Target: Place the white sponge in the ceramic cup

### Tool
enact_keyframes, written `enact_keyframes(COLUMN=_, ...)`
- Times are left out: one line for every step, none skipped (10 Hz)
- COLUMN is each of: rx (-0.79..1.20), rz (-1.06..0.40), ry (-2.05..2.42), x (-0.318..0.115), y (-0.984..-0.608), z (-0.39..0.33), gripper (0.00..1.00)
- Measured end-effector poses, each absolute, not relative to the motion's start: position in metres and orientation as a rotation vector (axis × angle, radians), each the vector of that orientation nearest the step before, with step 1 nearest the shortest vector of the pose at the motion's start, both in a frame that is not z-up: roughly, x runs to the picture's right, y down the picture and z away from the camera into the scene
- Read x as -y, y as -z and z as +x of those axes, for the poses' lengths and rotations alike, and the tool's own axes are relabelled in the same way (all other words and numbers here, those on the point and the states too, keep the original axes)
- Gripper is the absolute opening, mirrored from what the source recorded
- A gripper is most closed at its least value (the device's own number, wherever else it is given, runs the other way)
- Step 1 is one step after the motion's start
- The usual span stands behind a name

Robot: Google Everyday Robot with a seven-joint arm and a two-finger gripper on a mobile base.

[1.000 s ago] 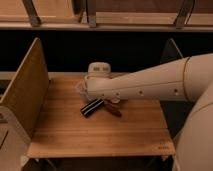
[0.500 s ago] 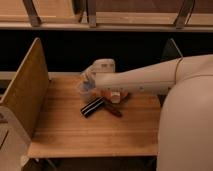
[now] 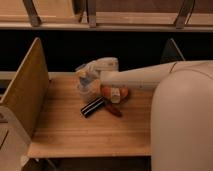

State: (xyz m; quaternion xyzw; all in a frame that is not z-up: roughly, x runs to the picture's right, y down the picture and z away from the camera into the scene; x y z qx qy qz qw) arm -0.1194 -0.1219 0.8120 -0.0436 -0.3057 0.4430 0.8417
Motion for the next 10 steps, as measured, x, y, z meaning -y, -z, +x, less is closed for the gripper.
enact_keyframes(rx=0.678, rz=-0.108, ry=-0.935, x=0.122, y=-0.819, z=-0.122, gripper=0.00)
enact_keyframes(rx=0.713, rz=-0.129, ry=-0.935, x=0.120, y=-0.826, z=-0.128, gripper=0.00)
enact_keyframes(rx=0.736, rz=-0.154, ry=-0.944, x=0.113, y=-0.835, z=-0.133, gripper=0.00)
enact_keyframes(rx=0.754, rz=-0.172, ry=-0.959, x=0.108, y=-0.842, z=-0.134, gripper=0.00)
enact_keyframes(rx=0.776, rz=-0.193, ry=-0.980, x=0.103, y=-0.849, z=-0.134, gripper=0.00)
enact_keyframes(rx=0.796, rz=-0.208, ry=-0.997, x=0.099, y=-0.854, z=-0.134, gripper=0.03)
enact_keyframes(rx=0.807, rz=-0.220, ry=-1.005, x=0.096, y=-0.857, z=-0.135, gripper=0.10)
enact_keyframes(rx=0.815, rz=-0.226, ry=-1.013, x=0.094, y=-0.860, z=-0.134, gripper=0.19)
enact_keyframes(rx=0.825, rz=-0.230, ry=-1.025, x=0.093, y=-0.861, z=-0.132, gripper=0.31)
enact_keyframes(rx=0.828, rz=-0.233, ry=-1.031, x=0.092, y=-0.862, z=-0.130, gripper=0.39)
